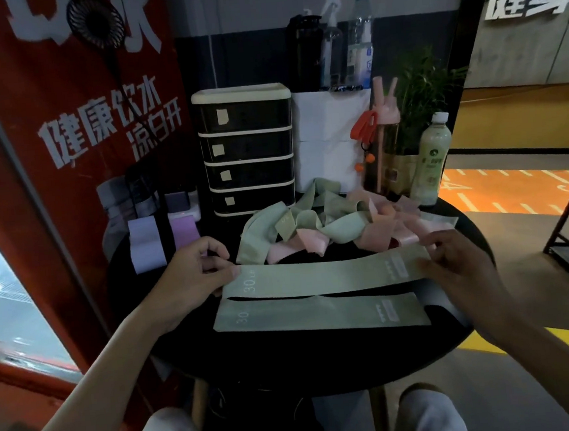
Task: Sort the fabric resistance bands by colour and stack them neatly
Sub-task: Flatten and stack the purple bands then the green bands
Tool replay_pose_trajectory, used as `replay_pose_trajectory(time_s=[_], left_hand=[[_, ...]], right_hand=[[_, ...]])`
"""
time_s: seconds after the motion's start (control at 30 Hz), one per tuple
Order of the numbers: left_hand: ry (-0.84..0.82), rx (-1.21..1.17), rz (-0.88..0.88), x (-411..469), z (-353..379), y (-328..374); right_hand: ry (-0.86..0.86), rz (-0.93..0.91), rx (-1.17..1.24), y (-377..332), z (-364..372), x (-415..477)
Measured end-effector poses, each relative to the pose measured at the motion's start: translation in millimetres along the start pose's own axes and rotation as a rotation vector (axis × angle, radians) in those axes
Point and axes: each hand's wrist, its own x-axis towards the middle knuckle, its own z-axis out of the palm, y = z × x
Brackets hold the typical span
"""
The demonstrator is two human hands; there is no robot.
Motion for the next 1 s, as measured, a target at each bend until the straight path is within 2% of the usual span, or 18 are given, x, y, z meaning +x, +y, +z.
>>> replay_pose_trajectory(time_s=[0.27,0.53,0.73,0.9,1.0], left_hand=[[0.231,0.102,0.138,-13.7,15.5,-32.6],[0.268,0.141,0.163,-23.3,22.3,-49.1],[0.242,0.194,0.177,-23.2,20.9,-56.7],[0.224,0.284,0.207,-24.3,21.8,-58.4],[0.163,0.348,0.242,-25.8,17.0,-59.4]], right_hand=[[0.042,-0.050,-0.169,23.5,15.8,-25.3],[0.040,-0.059,-0.262,33.3,17.5,-38.3],[0.079,-0.292,-0.511,37.9,22.1,-45.0],[0.020,-0.358,-0.618,50.7,19.7,-39.5],[-0.046,-0.326,-0.572,50.5,15.1,-38.7]])
